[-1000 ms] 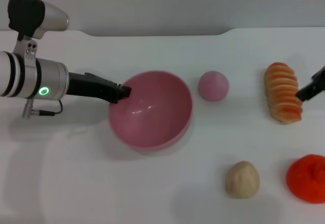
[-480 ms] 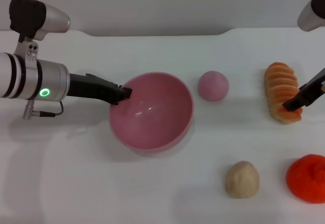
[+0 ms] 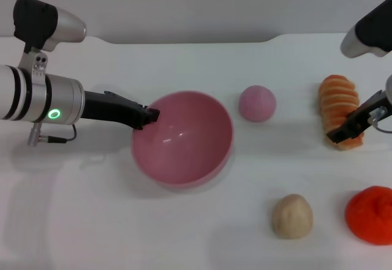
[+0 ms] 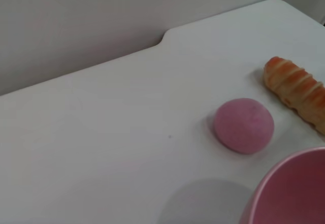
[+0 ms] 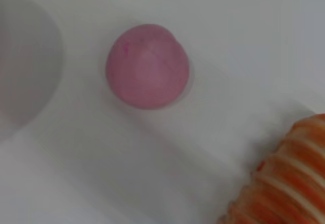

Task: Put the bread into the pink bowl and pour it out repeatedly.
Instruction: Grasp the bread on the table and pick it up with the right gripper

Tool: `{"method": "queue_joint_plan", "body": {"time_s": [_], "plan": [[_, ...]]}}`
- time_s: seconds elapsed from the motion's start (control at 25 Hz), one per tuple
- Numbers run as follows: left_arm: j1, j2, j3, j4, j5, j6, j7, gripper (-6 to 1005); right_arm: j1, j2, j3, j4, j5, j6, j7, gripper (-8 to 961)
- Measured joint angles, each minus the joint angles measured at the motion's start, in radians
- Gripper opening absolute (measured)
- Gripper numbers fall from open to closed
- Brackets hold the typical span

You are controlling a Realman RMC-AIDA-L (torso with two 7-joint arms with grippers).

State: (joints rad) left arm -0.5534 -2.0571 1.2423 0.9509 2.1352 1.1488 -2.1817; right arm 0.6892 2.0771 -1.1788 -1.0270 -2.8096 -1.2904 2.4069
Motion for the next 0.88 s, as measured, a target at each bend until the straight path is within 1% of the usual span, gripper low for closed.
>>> {"method": "queue_joint_plan", "body": {"time_s": [0.16,0.36,0.88], "plan": [[0.001,0.000,0.005,-0.002,0.000,0.002,0.000,43,0.008,0.000,-0.032,0.046,0.004,0.040,0.011,614],[0.006,0.000,0.006,-0.004,0.000,0.005,0.000,42,0.011,0.000,-0.055,0.065,0.005,0.063,0.024,610],[0.009,0.002,0.006,-0.012,0.005,-0.002,0.000,43,-0.004,-0.005,-0.044,0.056,-0.009,0.081,0.050,602]]}}
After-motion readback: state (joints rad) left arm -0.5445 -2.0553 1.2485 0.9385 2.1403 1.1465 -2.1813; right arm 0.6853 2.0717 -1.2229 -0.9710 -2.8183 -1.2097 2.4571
